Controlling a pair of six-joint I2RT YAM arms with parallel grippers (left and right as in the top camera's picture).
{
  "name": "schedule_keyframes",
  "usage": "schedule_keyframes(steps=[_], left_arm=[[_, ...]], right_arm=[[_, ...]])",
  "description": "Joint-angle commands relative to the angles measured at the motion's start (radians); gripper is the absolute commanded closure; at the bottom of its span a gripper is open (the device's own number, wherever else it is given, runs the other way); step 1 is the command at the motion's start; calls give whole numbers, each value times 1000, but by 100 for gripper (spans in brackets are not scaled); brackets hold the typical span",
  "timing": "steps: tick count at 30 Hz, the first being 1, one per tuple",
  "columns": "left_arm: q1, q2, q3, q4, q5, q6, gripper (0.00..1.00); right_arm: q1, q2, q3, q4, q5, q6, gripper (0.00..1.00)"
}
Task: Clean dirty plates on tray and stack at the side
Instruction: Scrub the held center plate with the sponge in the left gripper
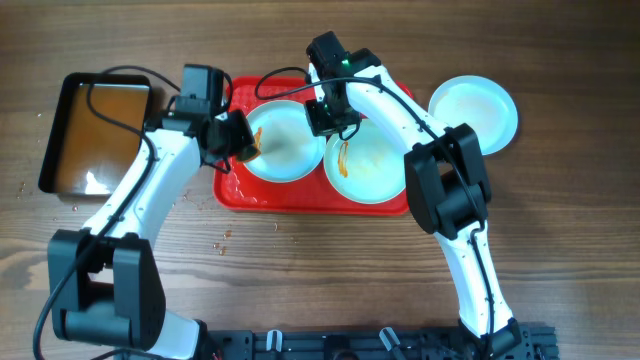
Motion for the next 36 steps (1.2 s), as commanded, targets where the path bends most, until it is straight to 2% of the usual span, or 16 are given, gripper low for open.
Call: schedule_keyframes(steps=[1,7,10,18,22,25,30,34,36], left_arm=[[6,-6,-65,77,112,1,96],[6,-4,-126,207,149,-11,96],[6,-4,-163,269,158,-64,96],[3,98,-182,332,185,-128,96],[2,156,-182,357,208,-129,96],[2,176,-182,346,185,-75,90],[2,171,-181,251,-16,101,92],[2,153,-167,151,-318,113,96],[2,138,-153,129,-369,138,96]], right_arm=[[16,34,-9,0,-41,-108,96],[37,34,-9,5,-50,-128,95],[36,34,-9,6,-50,-128,95],[36,34,-9,6,-51,-128,95],[36,34,-9,6,-50,-128,96],[36,34,-9,5,-50,-128,96],[36,34,-9,2,-51,-128,96],[36,34,-9,2,-51,-128,96],[36,34,-9,3,-51,-128,96]])
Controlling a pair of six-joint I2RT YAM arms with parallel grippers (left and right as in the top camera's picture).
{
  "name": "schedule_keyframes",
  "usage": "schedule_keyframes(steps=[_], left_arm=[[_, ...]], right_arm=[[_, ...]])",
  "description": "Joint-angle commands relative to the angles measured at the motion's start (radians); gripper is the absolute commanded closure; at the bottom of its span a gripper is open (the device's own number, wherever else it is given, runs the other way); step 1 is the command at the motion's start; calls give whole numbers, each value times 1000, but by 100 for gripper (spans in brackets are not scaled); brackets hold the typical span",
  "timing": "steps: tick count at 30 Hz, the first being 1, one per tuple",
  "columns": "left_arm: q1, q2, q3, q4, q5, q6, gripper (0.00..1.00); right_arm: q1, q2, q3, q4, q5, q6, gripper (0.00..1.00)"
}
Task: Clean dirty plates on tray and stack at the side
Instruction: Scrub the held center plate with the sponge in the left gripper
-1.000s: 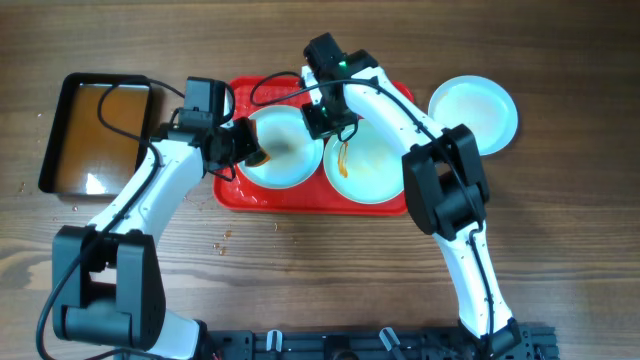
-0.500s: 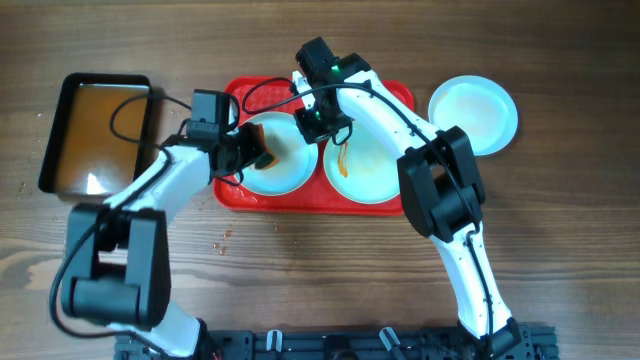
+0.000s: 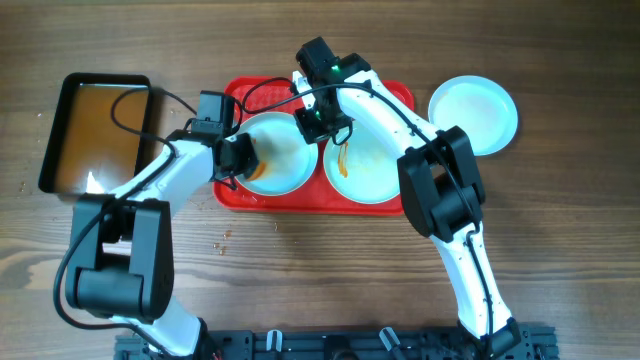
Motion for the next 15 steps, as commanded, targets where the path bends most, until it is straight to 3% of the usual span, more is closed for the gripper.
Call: schedule_keyframes(steps=[1,7,11,15], left_arm=[[8,2,-2,-55,-303,88,96],[5,-113,69,-62,-246,89,96],[6,-173,72,-7,18,86,96],[5,-124,71,20,164,16,96]], right_arm=[[0,30,-9,-1,-2,-21,96],[0,30,-9,-2,-2,-21,96],[0,30,-9,-1,-2,-21,96],[0,30,-9,-1,-2,-20,96]])
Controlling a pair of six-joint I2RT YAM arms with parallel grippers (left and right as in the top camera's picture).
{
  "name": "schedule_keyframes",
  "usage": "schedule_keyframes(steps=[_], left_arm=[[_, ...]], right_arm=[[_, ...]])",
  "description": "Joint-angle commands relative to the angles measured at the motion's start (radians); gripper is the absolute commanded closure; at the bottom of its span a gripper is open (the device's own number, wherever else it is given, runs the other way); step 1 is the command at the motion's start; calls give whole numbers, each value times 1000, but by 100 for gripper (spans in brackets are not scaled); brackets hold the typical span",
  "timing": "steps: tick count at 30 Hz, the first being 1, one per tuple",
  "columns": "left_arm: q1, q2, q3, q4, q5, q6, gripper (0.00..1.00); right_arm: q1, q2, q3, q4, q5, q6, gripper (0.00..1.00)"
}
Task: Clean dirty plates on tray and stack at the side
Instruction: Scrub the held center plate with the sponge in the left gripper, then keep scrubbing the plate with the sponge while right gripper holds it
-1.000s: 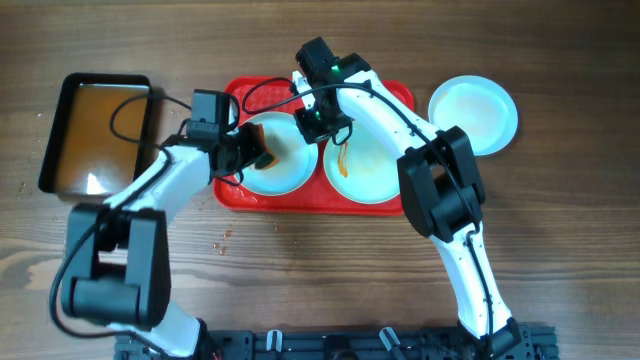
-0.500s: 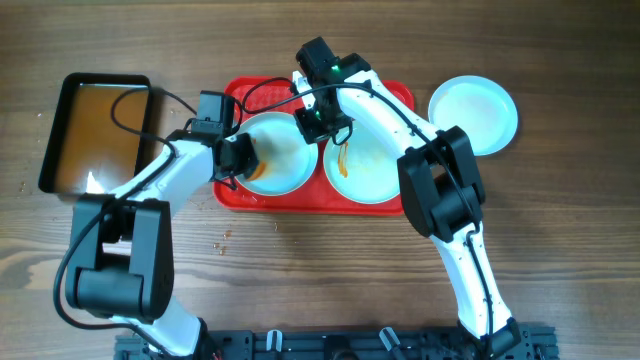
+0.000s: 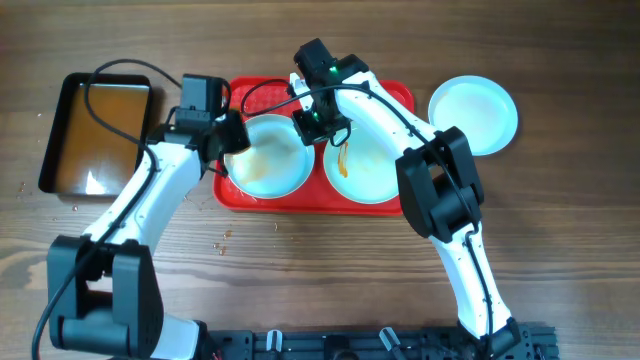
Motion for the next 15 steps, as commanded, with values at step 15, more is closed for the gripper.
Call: schedule_keyframes(steps=[15], left_arm=[[2,251,5,26,122,-81,92]], right_arm=[[-6,28,-9,-2,25,-18,96]])
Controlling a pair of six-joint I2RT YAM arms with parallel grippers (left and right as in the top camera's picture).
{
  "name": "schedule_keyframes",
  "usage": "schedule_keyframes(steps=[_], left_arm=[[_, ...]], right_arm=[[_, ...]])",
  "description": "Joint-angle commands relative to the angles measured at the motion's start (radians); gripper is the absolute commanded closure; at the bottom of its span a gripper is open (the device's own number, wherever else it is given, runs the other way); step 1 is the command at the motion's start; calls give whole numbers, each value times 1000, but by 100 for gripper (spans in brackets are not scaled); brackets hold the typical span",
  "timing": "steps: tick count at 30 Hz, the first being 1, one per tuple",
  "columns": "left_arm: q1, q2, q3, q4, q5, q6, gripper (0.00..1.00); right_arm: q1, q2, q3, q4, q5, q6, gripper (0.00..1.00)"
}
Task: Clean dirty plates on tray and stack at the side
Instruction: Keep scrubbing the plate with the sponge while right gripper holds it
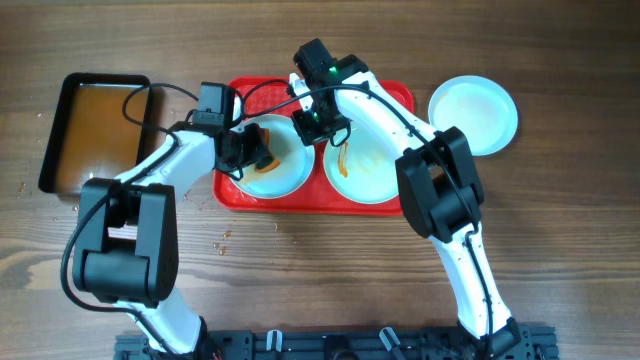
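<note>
A red tray [395, 100] holds two white plates. The left plate [285, 172] has a faint brownish smear. The right plate [375, 160] carries an orange sauce streak [342, 160]. My left gripper [255, 150] is over the left half of the left plate, shut on an orange-brown sponge [264, 157] that rests on the plate. My right gripper [316, 122] sits at the left plate's upper right rim, between the two plates, and looks shut on that rim. A clean white plate [473, 113] lies on the table to the right of the tray.
A black tray [95, 130] with brownish liquid stands at the far left. Small crumbs [225, 236] lie on the wooden table in front of the red tray. Cables loop over the tray's back edge.
My left gripper has moved with the sponge from the left plate's upper left rim to over the plate's left half. The right gripper stays at the plate's right rim.
First my left gripper held the sponge at the left plate's left rim, with the right gripper above the gap between the plates. Then the right gripper was at the left plate's rim, and the sponge stood low on the plate, then at its upper left, now inside again.
</note>
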Motion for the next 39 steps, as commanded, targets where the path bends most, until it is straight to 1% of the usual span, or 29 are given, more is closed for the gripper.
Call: schedule_keyframes(steps=[1,3,4,6,9,11,17,19,22,24,25,27,30,31,34,36,39], left_arm=[[2,23,3,-28,-168,2,93],[2,22,4,-40,-286,6,94],[2,19,4,-50,-332,50,96],[2,15,4,-76,-414,106,96],[2,6,4,-114,-522,108,96],[2,-30,4,-145,-599,108,96],[-2,-166,20,-140,-604,100,96],[-3,-222,20,-116,-526,96,96],[-3,-235,19,-58,-336,95,96],[-3,-212,18,-27,-220,84,96],[-3,-189,18,-10,-154,38,96],[-5,-143,18,10,-67,-10,96],[-6,-69,17,5,27,-32,96],[-6,-47,16,0,47,-32,96],[-6,8,16,-42,40,-29,96],[-6,15,16,-71,6,-28,96],[-5,13,16,-124,-84,-28,96]], right_arm=[[-6,28,-9,-2,24,-16,96],[-6,28,-9,-3,24,-16,96],[-6,28,-9,-3,24,-16,96],[-6,28,-9,-5,24,-16,96],[-6,28,-9,-4,24,-17,96],[-6,28,-9,-2,23,-16,96],[-6,28,-9,-2,24,-16,96],[-6,28,-9,-2,24,-16,96],[-6,28,-9,-2,24,-13,96],[-6,28,-9,-2,24,-13,96],[-6,28,-9,-2,24,-13,96],[-6,28,-9,-2,24,-13,96],[-6,28,-9,-2,24,-13,96],[-6,28,-9,-2,24,-13,96],[-6,28,-9,-2,24,-13,96],[-6,28,-9,-2,24,-13,96],[-6,28,-9,-3,24,-13,96]])
